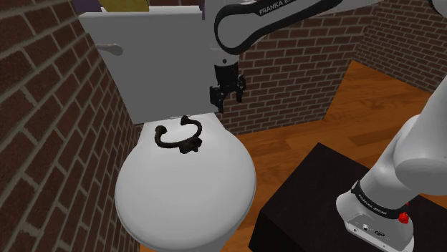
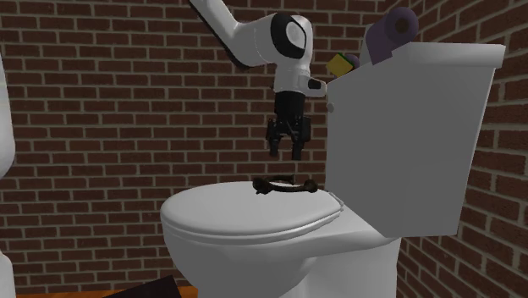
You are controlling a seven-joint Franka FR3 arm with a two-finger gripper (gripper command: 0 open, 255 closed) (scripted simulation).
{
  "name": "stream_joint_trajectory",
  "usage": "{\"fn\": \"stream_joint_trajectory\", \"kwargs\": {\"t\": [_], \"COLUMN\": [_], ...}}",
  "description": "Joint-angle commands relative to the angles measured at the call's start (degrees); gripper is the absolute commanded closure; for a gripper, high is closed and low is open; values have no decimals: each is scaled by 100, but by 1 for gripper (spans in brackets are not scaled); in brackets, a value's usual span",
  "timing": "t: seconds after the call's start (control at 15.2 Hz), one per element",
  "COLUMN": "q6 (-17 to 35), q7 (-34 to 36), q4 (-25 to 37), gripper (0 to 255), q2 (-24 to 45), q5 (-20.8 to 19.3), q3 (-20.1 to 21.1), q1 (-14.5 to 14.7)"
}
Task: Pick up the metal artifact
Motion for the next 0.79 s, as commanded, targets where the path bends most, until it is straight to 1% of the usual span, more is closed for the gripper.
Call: {"fn": "stream_joint_trajectory", "kwargs": {"t": [0.0, 0.33, 0.59, 0.66, 0.73], "q6": [45, 3, -191, -226, -162], "q7": [155, 423, 580, 595, 596], "q4": [448, 1645, 2838, 3000, 2957], "gripper": [0, 0, 0, 0, 0], "q2": [500, 1670, 2670, 2796, 2818], "q5": [-82, -281, -425, -440, -445], "q3": [43, 61, 32, 25, 20], "q1": [67, 262, 474, 503, 504]}}
